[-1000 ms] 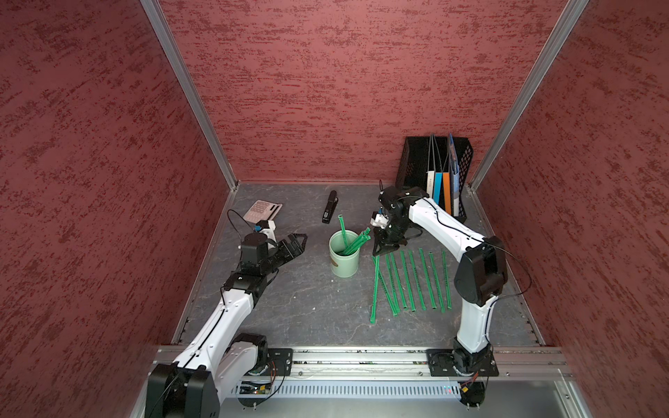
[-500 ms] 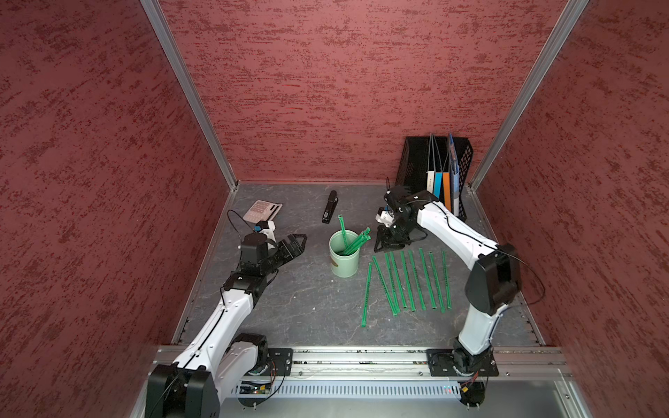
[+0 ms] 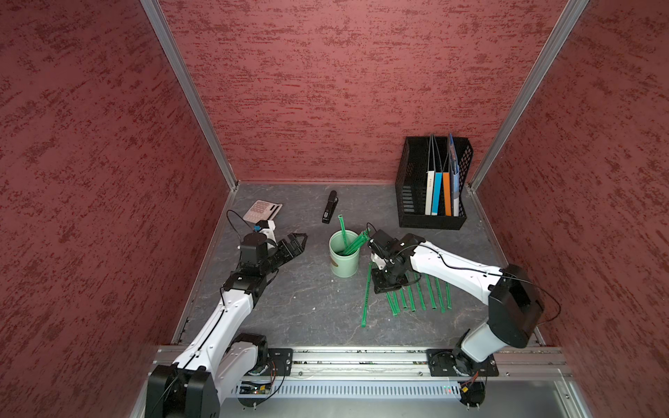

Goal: Take the straws out of the storage container
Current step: Place the straw at the center of the board.

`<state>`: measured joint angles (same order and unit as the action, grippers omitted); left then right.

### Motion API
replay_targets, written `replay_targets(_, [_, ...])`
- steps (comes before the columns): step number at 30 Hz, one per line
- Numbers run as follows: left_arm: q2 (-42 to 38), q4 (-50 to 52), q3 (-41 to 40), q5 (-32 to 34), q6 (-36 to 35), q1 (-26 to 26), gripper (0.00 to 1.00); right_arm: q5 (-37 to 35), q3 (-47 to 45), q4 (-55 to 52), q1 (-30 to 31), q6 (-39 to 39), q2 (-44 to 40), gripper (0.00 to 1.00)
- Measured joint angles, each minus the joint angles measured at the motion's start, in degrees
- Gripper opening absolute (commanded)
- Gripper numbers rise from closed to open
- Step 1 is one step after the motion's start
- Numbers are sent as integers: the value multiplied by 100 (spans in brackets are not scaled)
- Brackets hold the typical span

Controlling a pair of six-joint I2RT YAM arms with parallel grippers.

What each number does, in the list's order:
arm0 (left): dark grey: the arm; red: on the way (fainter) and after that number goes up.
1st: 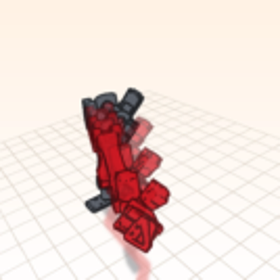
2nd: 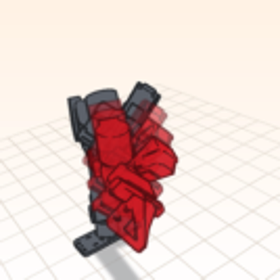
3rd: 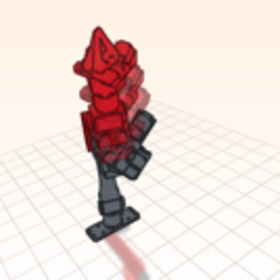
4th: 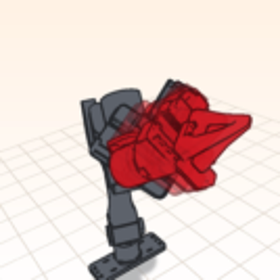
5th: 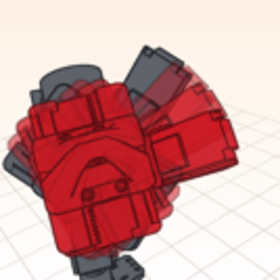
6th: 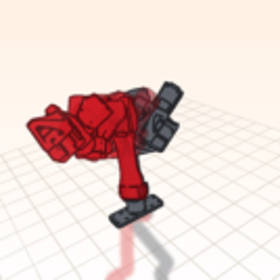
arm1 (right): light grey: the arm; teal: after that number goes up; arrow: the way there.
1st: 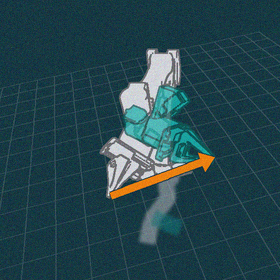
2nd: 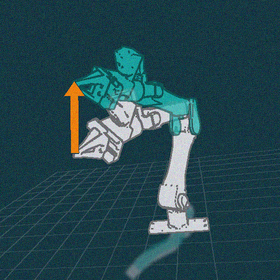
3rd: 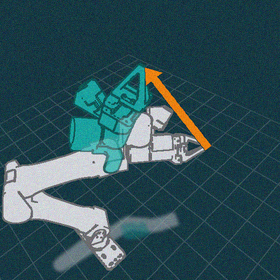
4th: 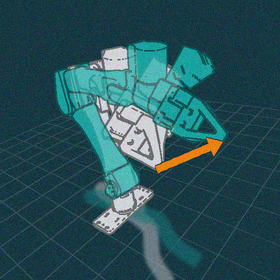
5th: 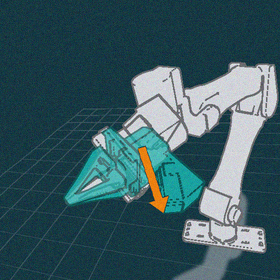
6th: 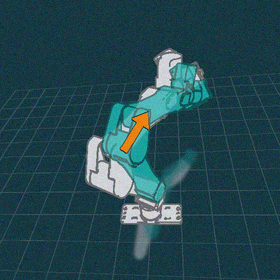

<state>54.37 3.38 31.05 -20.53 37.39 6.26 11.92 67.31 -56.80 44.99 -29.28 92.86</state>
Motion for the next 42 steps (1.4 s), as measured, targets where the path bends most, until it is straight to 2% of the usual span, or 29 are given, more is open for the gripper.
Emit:
replay_targets(4, [-35,0,0,-11,31,0,100,-133,26,446,280,-391,376,36])
replay_targets(9, [-111,7,0,-9,28,0,100,-229,24,789,431,-693,848,36])
replay_targets(15, [-160,37,0,-7,26,0,100,-330,24,970,433,-817,994,35])
replay_targets(30, [-160,151,0,2,24,-15,100,-498,24,1051,431,-769,1322,20])
replay_targets(42, [-160,223,0,9,9,-17,100,-804,199,929,402,-267,1451,19])
